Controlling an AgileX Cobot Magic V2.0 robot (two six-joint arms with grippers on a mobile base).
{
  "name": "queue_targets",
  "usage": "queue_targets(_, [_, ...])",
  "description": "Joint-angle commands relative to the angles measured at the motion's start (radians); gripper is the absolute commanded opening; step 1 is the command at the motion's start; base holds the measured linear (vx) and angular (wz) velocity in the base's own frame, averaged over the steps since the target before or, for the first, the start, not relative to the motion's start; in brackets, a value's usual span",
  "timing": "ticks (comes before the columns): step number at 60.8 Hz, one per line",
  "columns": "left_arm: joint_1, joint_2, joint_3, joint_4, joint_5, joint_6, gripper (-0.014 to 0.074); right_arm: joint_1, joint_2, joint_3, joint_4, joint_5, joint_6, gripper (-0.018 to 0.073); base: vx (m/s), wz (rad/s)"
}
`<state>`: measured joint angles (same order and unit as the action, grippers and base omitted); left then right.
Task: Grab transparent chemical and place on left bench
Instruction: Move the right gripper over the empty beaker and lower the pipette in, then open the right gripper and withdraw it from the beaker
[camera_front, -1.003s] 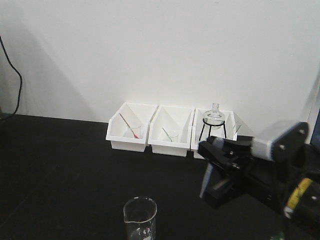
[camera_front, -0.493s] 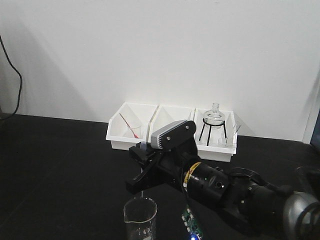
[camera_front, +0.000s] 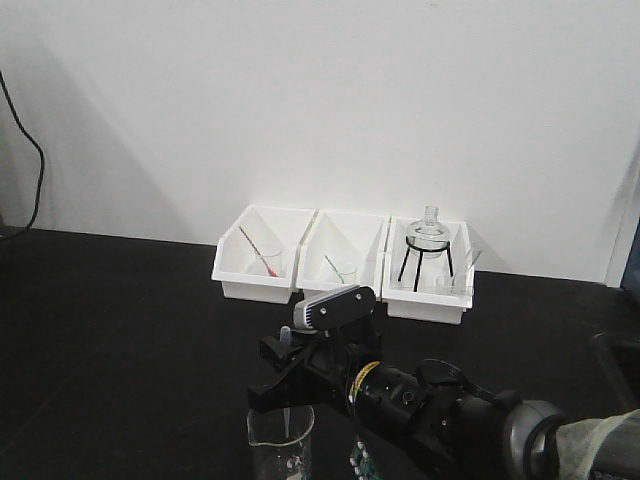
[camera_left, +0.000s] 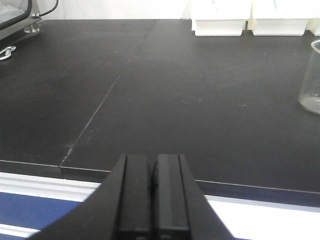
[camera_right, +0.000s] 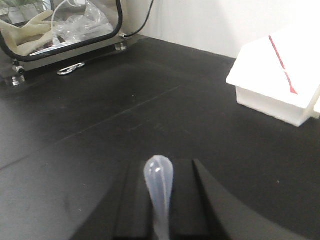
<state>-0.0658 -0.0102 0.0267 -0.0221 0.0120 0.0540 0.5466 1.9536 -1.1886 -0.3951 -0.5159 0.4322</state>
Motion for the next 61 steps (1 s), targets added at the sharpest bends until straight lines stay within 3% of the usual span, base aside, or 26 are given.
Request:
queue_targets(1, [-0.002, -0.019, 0.016, -0.001, -0.078, -0.008, -0.0003, -0.009, -0.049, -0.035, 0.034, -0.079, 0.007, 0.0341, 0.00, 0.00])
queue_targets(7, [-0.002, -0.019, 0.016, -0.001, -0.078, -0.008, -0.0003, -0.009, -0.049, -0.035, 0.034, -0.081, 0.007, 0.0461, 0.00, 0.00])
queue_targets(13, [-0.002, -0.019, 0.016, -0.001, -0.078, -0.008, -0.0003, -0.010, -0.058, -0.031, 0.034, -0.079, 0.011, 0.0496, 0.00, 0.00])
queue_targets(22, [-0.002, -0.019, 0.016, -0.001, -0.078, -0.008, -0.0003, -0.008, -0.141, 0.015, 0.021, -0.016, 0.013, 0.0485, 0.00, 0.00])
queue_targets(35, [-0.002, -0.019, 0.016, -0.001, -0.078, -0.008, -0.0003, -0.008, -0.432, 0.223, -0.063, 0.087, -0.002, 0.0442, 0.00, 0.00])
queue_targets(47, [-0.002, -0.019, 0.016, -0.001, -0.078, -0.008, -0.0003, -0.008, -0.660, 0.384, -0.063, 0.088, -0.001, 0.0407, 0.00, 0.00])
queue_targets(61, [-0.002, -0.019, 0.016, -0.001, -0.078, -0.008, -0.0003, -0.008, -0.750, 0.472, -0.054, 0.087, -0.001, 0.0380, 0.00, 0.00])
